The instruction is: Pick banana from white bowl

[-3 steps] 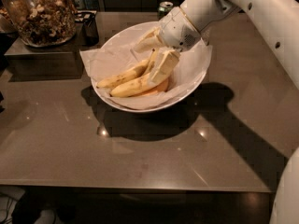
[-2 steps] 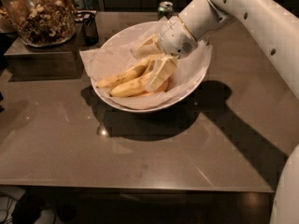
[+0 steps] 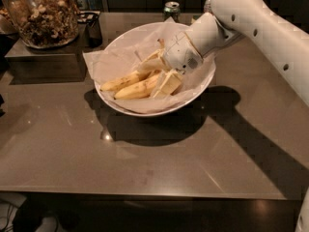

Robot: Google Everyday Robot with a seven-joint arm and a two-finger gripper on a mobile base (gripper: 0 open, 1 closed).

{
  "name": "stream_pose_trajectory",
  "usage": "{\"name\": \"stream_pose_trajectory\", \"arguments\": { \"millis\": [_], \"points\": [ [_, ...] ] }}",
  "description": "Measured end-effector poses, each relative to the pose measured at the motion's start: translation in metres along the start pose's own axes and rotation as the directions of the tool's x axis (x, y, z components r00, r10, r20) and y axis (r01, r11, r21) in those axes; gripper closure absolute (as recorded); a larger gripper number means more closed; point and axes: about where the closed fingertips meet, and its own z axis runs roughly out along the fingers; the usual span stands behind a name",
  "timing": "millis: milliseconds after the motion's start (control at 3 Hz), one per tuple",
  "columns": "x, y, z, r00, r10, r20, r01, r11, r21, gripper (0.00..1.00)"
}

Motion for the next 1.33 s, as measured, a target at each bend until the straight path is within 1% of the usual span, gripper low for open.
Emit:
{"name": "stream_pose_trajectory", "arguments": {
  "millis": [333, 1000, 1333],
  "points": [
    [0.002, 0.003, 0.005, 1.0, 0.012, 0.01, -0.013, 0.9999, 0.007, 0.51],
    [0.0, 0.002, 0.003, 1.0, 0.014, 0.009, -0.014, 0.9998, 0.012, 0.97],
    [-0.005, 0.003, -0.01, 1.0, 0.011, -0.019, -0.01, 0.9983, 0.057, 1.0]
  ]
}}
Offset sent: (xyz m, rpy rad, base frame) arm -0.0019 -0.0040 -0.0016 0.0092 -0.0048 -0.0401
